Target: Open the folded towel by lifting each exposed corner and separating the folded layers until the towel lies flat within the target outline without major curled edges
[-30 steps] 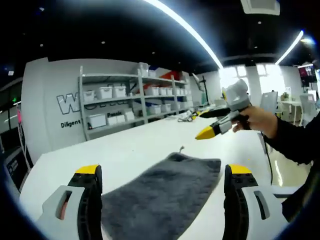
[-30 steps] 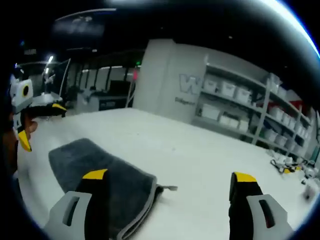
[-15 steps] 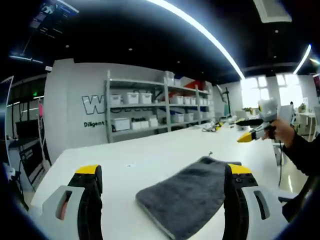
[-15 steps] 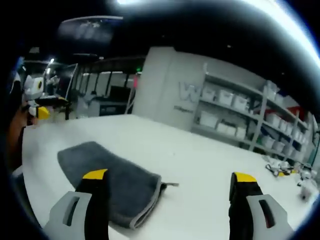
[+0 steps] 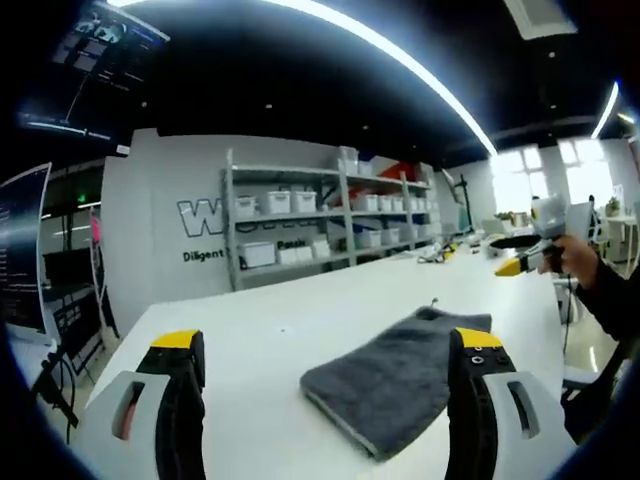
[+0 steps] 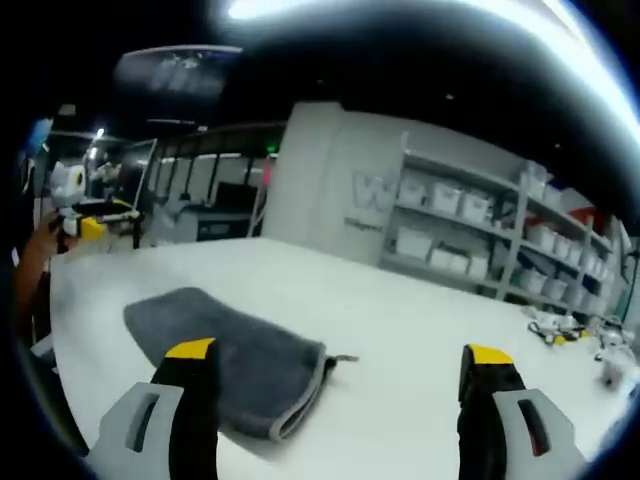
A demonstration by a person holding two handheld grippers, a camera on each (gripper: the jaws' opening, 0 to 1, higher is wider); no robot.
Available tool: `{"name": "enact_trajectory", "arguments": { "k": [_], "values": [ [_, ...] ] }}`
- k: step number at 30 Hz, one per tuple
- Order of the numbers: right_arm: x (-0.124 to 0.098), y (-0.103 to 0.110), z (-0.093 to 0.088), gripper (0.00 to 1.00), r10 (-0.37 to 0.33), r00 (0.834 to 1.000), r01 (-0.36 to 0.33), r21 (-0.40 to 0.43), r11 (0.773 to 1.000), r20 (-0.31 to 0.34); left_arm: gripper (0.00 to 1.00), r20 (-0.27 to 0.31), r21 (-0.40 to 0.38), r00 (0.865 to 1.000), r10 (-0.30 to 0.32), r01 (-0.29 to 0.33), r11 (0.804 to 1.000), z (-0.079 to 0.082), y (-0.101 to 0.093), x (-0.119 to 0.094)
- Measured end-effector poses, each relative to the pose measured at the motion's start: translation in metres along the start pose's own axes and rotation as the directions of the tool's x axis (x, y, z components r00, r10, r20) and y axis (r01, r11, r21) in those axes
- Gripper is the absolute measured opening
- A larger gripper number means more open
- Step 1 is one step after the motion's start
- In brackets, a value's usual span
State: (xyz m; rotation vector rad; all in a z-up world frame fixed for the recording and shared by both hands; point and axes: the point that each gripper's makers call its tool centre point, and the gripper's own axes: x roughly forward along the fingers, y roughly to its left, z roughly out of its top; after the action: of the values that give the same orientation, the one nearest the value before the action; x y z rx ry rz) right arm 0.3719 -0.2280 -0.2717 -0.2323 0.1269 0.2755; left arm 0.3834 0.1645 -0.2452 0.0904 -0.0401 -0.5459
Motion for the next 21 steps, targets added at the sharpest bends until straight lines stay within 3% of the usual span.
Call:
{"name": "enact_trajectory", "arguments": {
  "k": [2,7,15,21],
  "values": [
    [-0.002,0.001,-0.003,0.99,-0.007,1.0,0.007,-0.012,1.0,-0.002,1.0,0.011,0.013,0.999,0.037,-0.037,0.999,0.0,0.007,-0.002],
    [-0.003,0.004,-0.008,1.0,0.001,1.0,-0.001,-0.023,1.0,0.011,1.0,0.012,0.011,0.998,0.063,-0.063,0.998,-0.005,0.015,-0.004],
    [-0.002,0.009,-0.019,0.99,0.03,1.0,-0.03,0.016,0.999,0.001,0.97,-0.091,0.01,0.996,0.009,-0.008,1.0,-0.037,0.004,-0.002],
    [-0.005,0.011,-0.02,0.98,0.027,1.0,-0.027,0.016,0.999,-0.006,0.92,-0.111,-0.002,0.994,0.011,-0.011,1.0,-0.042,0.005,-0.002]
  ]
}}
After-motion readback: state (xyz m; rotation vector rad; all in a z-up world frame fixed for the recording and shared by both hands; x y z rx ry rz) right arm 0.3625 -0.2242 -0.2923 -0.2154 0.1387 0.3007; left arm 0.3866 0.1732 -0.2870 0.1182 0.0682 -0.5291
